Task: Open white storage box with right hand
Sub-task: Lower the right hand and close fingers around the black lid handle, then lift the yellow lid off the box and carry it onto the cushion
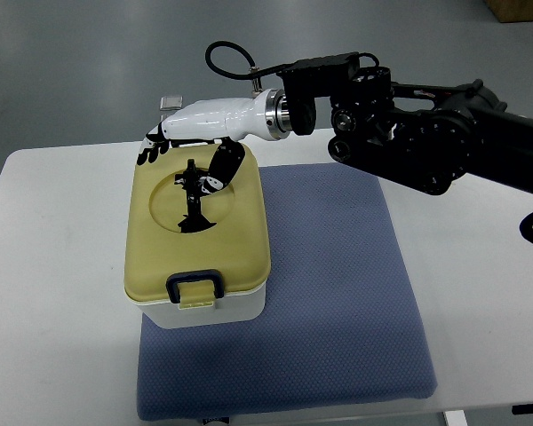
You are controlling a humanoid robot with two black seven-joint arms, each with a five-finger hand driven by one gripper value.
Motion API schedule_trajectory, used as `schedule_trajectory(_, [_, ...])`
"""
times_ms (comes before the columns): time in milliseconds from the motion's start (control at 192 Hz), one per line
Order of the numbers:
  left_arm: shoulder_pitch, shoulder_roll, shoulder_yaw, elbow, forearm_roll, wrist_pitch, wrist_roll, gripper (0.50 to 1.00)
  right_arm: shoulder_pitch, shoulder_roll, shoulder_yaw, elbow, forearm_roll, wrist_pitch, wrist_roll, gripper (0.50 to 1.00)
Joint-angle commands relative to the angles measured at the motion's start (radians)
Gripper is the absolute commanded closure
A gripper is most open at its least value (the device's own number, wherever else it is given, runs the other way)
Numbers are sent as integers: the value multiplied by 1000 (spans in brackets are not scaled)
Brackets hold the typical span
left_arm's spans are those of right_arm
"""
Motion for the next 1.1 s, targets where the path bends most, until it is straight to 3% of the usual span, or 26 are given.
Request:
schedule_trajectory(0, [1,0,0,0,0,0,0,500,-8,0,-1,0,-4,-9,6,824])
schedule_trajectory(84, [-1,0,0,0,0,0,0,500,-9,0,-2,0,-4,-14,12,877])
schedule_trajectory(172, [1,0,0,0,0,0,0,500,-8,0,-2,0,-4,-20,14,1000])
schedule_trajectory(642, [1,0,2,0,0,0,0,500,58,-25,1,20,3,-3,23,1000])
schedule_trajectory(960, [-1,0,3,-3,0,0,0,500,160,-158,18,78,52,103,41,1000])
schedule_trajectory(1096, [-1,0,3,-5,0,0,0,500,177,-284,18,104,61,209,44,1000])
